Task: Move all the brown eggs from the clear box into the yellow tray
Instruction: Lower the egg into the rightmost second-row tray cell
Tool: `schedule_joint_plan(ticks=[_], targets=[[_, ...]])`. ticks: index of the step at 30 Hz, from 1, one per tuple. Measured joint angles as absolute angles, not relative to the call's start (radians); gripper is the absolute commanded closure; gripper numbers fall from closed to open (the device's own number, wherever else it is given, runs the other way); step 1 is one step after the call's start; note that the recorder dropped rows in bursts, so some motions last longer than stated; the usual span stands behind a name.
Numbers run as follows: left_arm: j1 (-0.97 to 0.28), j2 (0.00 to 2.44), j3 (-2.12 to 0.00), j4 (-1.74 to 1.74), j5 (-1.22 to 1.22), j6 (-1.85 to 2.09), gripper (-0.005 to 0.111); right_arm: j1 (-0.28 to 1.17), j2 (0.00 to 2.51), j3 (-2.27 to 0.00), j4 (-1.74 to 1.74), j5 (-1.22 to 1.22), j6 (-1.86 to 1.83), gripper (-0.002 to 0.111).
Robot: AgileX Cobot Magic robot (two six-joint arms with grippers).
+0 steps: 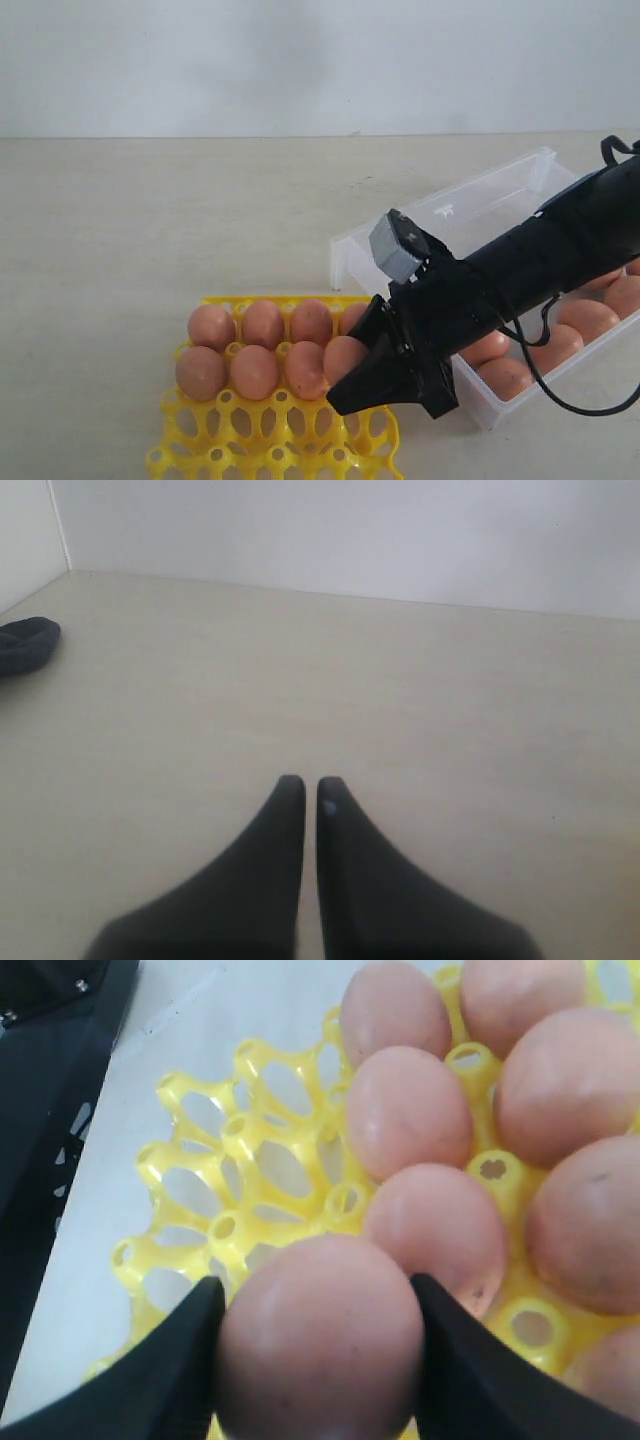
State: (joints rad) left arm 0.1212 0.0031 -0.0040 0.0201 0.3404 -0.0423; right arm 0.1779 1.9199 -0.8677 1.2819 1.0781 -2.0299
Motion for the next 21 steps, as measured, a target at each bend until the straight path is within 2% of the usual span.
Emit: schedule_joint_plan(ticks=[10,12,17,21], targets=[[0.121,0.003,-0.004,0.02,0.34,-0.042,0.103,0.18,1.858,-0.868,1.236,0.995,-2.039,0.106],[0.121,0.003,-0.004,0.02,0.34,-0.042,0.103,0.18,1.858,-0.868,1.234,0.948,-2.039,0.099],[0.121,0.003,-0.004,0.02,0.34,-0.042,0.103,0.18,1.858,-0.868,1.234,0.893,-2.027,0.073],[0.121,0.003,-0.004,0.02,0.34,-0.042,0.103,0.18,1.858,-0.868,1.255,0.89,-2.023,0.072]])
